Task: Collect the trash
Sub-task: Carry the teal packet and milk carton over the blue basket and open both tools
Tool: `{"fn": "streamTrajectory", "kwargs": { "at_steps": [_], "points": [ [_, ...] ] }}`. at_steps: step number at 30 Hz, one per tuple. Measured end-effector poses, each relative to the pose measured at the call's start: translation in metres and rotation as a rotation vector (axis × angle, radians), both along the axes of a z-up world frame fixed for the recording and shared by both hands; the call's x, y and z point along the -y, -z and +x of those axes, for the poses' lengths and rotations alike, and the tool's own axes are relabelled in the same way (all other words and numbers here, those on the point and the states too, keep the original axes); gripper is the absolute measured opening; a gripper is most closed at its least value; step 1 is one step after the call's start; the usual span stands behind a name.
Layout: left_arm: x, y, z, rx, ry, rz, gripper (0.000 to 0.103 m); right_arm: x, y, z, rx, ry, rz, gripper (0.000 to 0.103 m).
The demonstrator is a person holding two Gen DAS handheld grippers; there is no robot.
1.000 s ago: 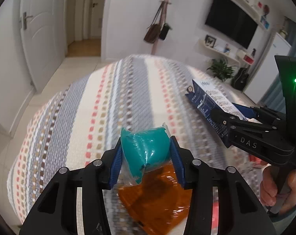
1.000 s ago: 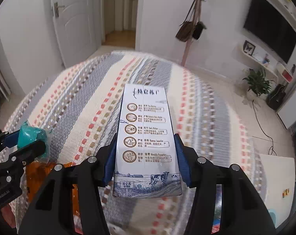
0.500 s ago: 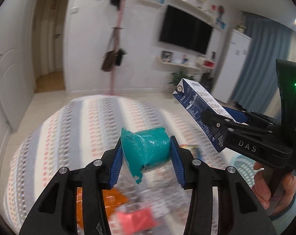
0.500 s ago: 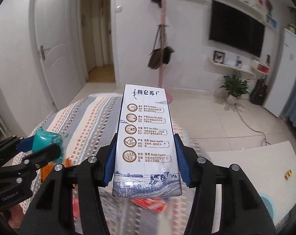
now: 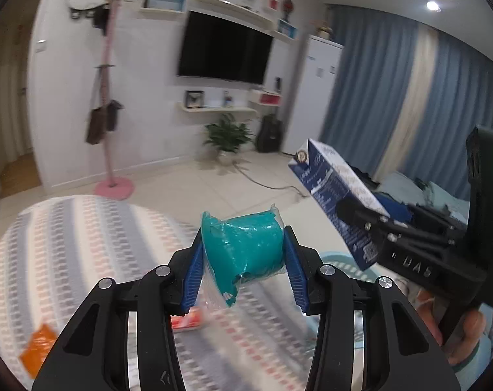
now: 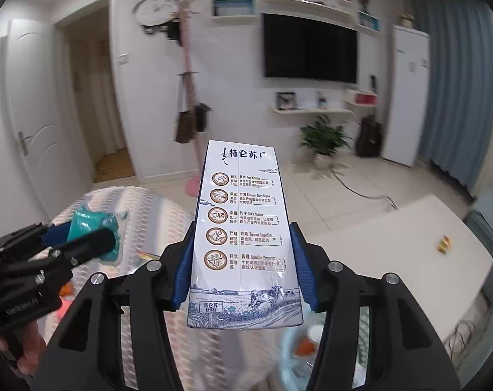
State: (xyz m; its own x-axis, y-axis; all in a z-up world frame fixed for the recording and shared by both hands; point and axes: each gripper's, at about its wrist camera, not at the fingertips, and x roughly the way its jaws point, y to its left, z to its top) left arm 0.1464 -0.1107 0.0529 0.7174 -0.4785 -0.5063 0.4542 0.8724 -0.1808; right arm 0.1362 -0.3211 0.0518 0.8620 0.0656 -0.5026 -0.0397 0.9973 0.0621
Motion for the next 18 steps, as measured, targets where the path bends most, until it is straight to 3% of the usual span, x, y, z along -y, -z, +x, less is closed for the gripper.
{"fn": "streamTrajectory", "kwargs": {
  "at_steps": [5, 9, 18],
  "points": [
    [0.059, 0.024, 0.013, -0.071, 0.096, 0.004, 0.043, 0.055, 0.028, -0.009, -0.058, 0.105, 0.033, 0.05],
    [0.11, 0.059, 0.024, -0.18, 0.2, 0.033, 0.043, 0.101, 0.059, -0.012, -0.131, 0.229, 0.049, 0.05],
    [0.183, 0.131, 0.036, -0.372, 0.312, 0.142, 0.045, 0.169, 0.146, -0.013, -0.381, 0.405, 0.159, 0.051]
  ]
}}
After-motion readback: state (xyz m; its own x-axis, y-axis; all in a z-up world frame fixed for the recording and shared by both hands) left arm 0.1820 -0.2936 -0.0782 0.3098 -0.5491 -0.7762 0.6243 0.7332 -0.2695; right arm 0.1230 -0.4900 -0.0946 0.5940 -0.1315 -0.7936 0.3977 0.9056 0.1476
